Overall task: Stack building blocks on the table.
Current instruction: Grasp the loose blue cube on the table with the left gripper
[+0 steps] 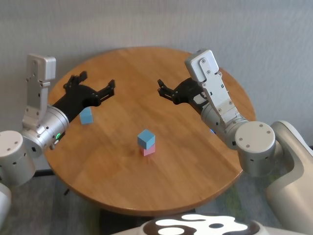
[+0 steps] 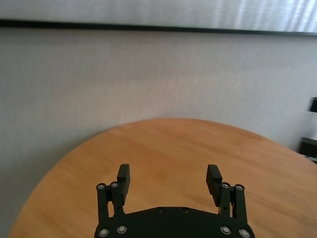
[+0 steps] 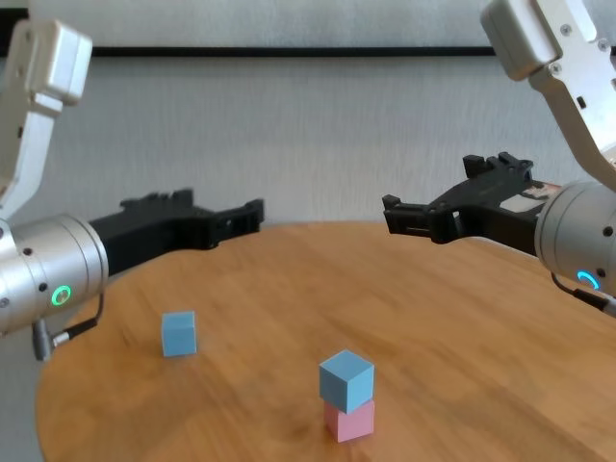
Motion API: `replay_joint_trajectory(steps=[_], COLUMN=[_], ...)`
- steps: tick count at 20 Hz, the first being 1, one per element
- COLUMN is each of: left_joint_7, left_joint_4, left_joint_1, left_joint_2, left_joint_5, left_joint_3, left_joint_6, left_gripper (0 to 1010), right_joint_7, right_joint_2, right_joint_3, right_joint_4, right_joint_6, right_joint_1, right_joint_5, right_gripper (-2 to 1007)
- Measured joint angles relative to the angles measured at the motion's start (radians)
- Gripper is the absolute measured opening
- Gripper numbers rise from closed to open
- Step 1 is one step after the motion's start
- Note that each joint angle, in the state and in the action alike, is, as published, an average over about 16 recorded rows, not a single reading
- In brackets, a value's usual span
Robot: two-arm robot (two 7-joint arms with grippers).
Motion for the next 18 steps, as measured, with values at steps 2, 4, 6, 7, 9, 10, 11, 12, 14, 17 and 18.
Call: replay_joint_trajectory(steps=[2, 4, 6, 7, 9, 10, 11, 12, 14, 17, 18], left_joint_7=[0.027, 0.055, 0.088, 0.107, 0.142, 0.158, 0.173, 0.187, 0.208, 0.232, 0.239], left_joint_4=[0.004, 0.011, 0.018, 0.020, 0.025, 0.026, 0.028, 0.030, 0.032, 0.036, 0.036], left_joint_1=[0.002, 0.002, 0.000, -0.001, -0.003, -0.005, -0.007, -0.009, -0.015, -0.024, -0.027], left_joint_2=[-0.015, -0.031, -0.047, -0.054, -0.067, -0.073, -0.078, -0.082, -0.089, -0.096, -0.098], left_joint_5=[0.001, 0.003, 0.008, 0.012, 0.023, 0.031, 0.039, 0.048, 0.063, 0.085, 0.091], left_joint_3=[-0.009, -0.019, -0.028, -0.032, -0.038, -0.040, -0.042, -0.042, -0.043, -0.040, -0.040], left_joint_6=[0.021, 0.047, 0.078, 0.096, 0.130, 0.146, 0.162, 0.179, 0.212, 0.258, 0.272], left_gripper=[1000, 1000, 1000, 1000, 1000, 1000, 1000, 1000, 1000, 1000, 1000], right_joint_7=[-0.001, -0.001, -0.001, -0.002, -0.002, -0.002, -0.002, -0.002, -0.003, -0.003, -0.003], right_joint_2=[0.000, 0.000, 0.000, 0.000, -0.001, -0.001, -0.001, -0.001, -0.001, -0.001, -0.001], right_joint_3=[0.000, 0.000, 0.000, 0.000, 0.001, 0.001, 0.001, 0.001, 0.001, 0.001, 0.001], right_joint_4=[-0.001, -0.001, -0.002, -0.002, -0.002, -0.003, -0.003, -0.003, -0.003, -0.003, -0.004], right_joint_6=[0.001, 0.002, 0.003, 0.003, 0.004, 0.004, 0.004, 0.004, 0.005, 0.005, 0.005], right_joint_1=[0.000, -0.001, -0.001, -0.001, -0.001, -0.001, -0.001, -0.001, -0.001, -0.002, -0.002], right_joint_5=[0.000, 0.000, 0.000, 0.000, 0.000, 0.000, 0.000, 0.000, 0.000, 0.000, 0.000], right_gripper=[1005, 1005, 1005, 1005, 1005, 1005, 1005, 1005, 1005, 1005, 1005])
